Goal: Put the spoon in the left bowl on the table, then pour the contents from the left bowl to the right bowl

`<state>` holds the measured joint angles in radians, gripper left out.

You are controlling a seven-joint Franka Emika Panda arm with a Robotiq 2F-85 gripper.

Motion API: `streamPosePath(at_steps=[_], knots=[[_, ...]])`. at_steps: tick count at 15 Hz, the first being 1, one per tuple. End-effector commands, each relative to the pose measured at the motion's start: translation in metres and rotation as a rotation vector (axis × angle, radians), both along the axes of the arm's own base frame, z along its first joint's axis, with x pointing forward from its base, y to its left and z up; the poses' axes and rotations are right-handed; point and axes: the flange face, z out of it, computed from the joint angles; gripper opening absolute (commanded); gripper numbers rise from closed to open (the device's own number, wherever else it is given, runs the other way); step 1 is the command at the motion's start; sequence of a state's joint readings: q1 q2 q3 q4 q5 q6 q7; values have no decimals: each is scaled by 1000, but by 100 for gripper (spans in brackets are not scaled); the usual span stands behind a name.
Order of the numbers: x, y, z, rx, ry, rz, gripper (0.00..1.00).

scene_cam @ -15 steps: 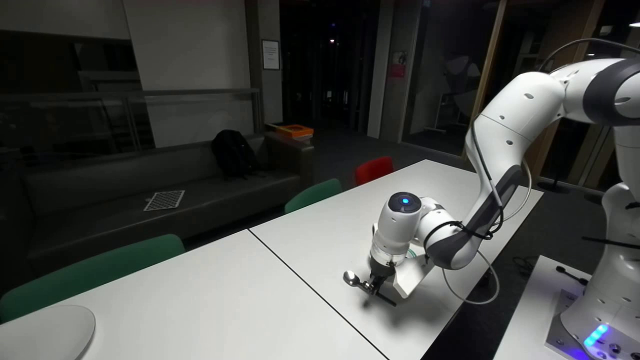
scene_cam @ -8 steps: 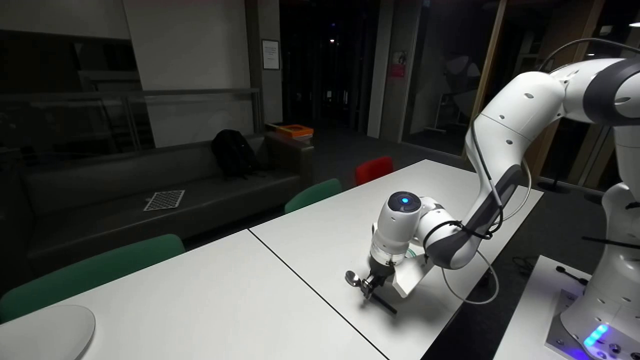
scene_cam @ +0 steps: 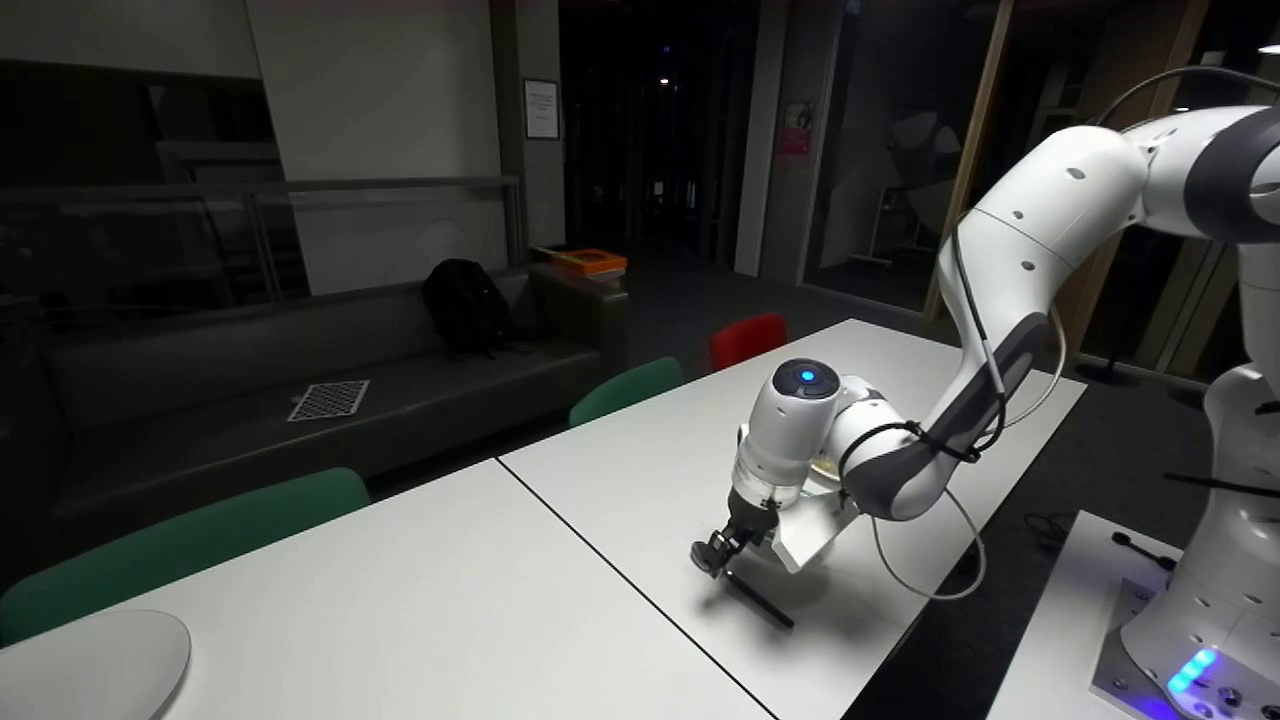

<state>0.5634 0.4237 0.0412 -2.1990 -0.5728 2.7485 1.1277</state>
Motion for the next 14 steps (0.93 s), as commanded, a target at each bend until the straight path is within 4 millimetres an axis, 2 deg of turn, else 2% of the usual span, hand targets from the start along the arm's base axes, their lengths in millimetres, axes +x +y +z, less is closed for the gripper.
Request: streamPosePath(at_steps=[1,7,14], knots=[[3,-3,20,-82,-32,12,100],[-2,-11,-2,-359,12,42,100],[-2,-14,-15,-540,25,64,100]])
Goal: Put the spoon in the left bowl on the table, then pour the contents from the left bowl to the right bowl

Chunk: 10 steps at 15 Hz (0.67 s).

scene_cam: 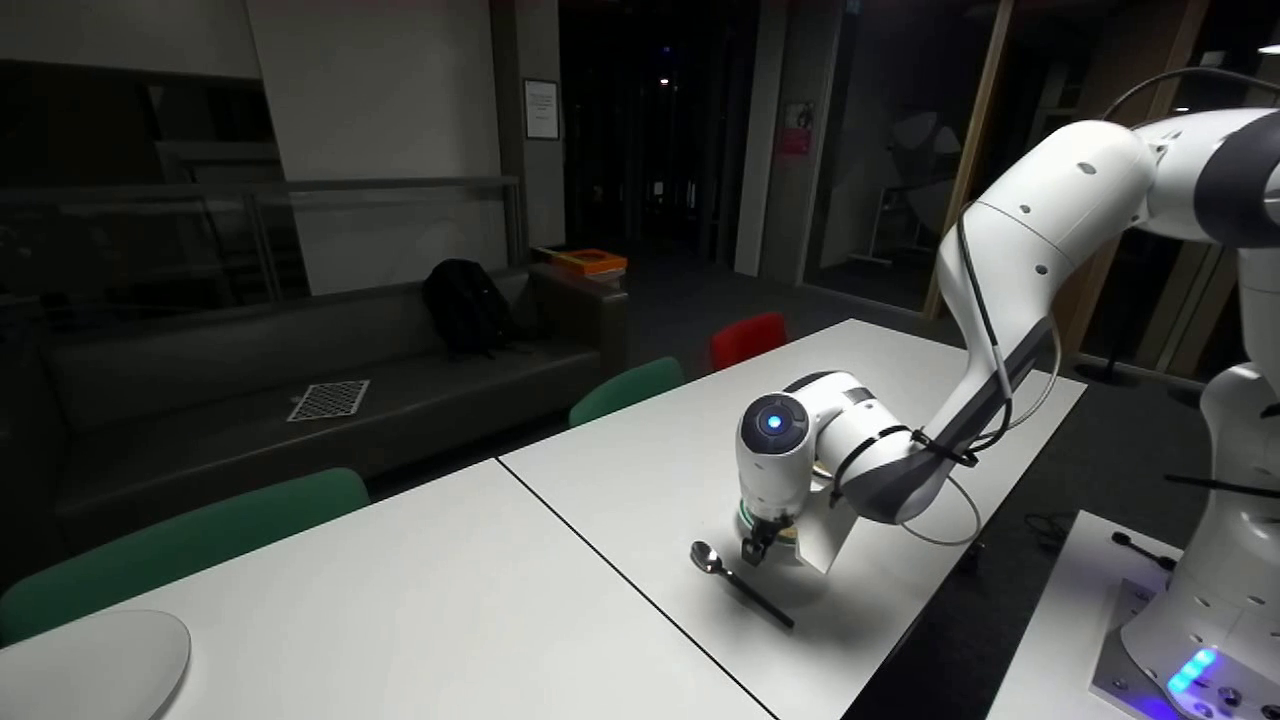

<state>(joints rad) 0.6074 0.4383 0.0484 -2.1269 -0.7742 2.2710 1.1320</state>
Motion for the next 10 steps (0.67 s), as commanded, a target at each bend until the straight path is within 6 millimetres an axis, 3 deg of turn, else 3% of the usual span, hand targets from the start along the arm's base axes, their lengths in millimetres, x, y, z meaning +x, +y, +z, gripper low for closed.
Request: streamPosePath(at_steps=[1,10], knots=[[5,4,-4,-86,-22,12,100],[9,4,-30,-221,-15,72,100]])
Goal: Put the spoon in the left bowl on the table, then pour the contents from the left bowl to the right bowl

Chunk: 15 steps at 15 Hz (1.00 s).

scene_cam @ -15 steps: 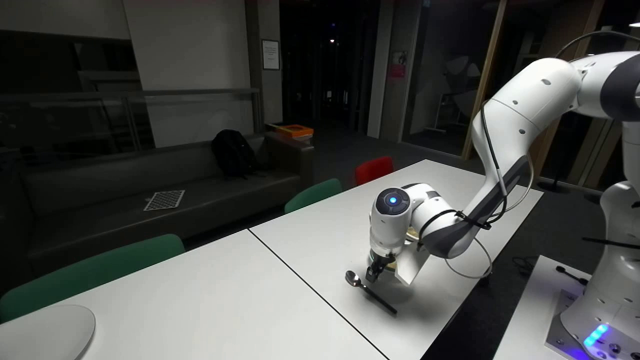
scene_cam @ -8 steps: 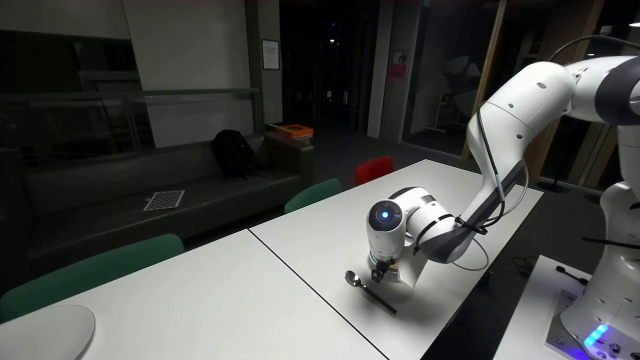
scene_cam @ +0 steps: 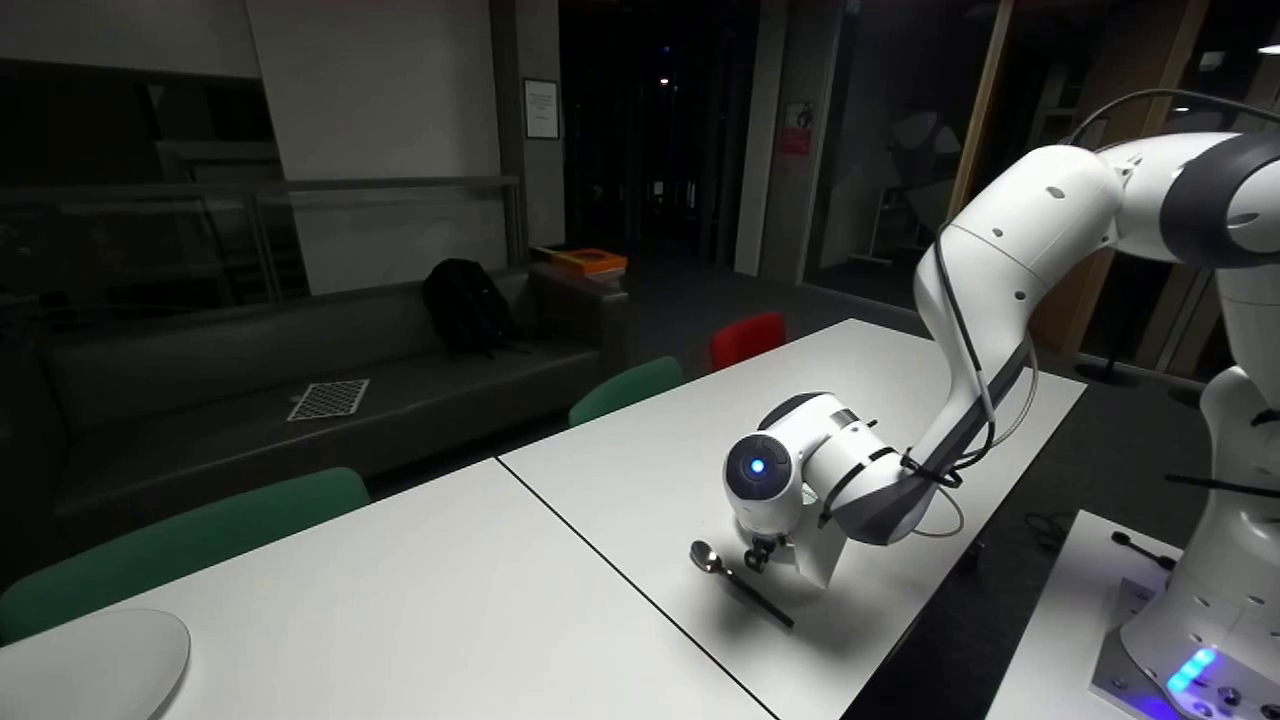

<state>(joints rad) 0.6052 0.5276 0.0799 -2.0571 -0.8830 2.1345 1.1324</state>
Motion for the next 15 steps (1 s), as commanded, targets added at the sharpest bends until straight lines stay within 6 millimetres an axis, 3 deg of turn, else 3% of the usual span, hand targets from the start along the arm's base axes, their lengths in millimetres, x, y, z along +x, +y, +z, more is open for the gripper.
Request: streamPosePath(at_steps=[1,11,13,14,15], knots=[[8,0,-4,-70,-28,18,100],[14,4,-16,-157,-35,47,98],[14,6,-16,-165,-34,44,86],[14,7,-17,-170,-33,42,67],[14,7,-18,-173,-32,40,60]])
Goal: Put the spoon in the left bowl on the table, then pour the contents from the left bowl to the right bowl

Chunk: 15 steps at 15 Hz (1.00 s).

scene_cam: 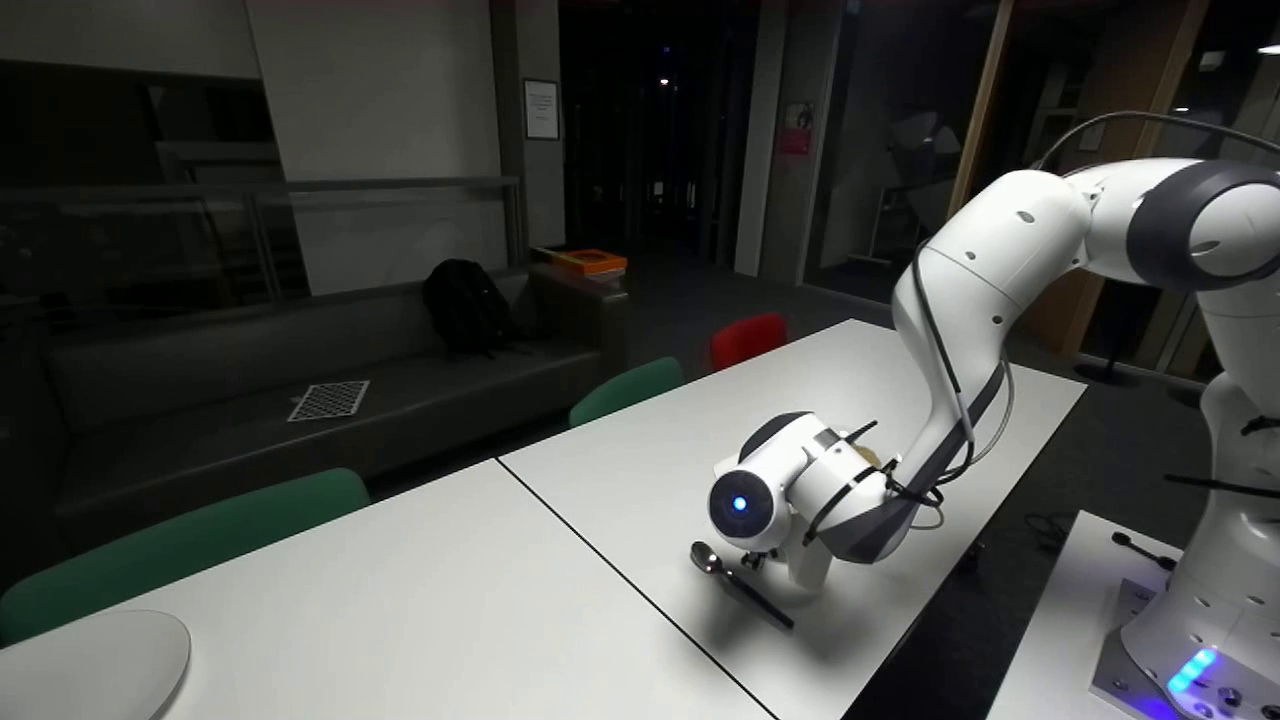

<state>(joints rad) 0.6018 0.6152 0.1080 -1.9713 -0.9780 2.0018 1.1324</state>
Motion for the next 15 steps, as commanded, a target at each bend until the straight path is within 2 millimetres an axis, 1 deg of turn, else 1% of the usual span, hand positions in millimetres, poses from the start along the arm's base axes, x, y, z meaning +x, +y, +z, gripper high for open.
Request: streamPosePath(at_steps=[1,3,8,9,10,15], knots=[[5,4,1,-32,-17,-4,53],[4,4,1,-33,-15,-5,36],[5,3,1,-34,-13,-11,1],[5,3,1,-39,-13,-14,0],[6,3,3,-48,-16,-19,4],[8,1,6,-79,-20,-30,3]])
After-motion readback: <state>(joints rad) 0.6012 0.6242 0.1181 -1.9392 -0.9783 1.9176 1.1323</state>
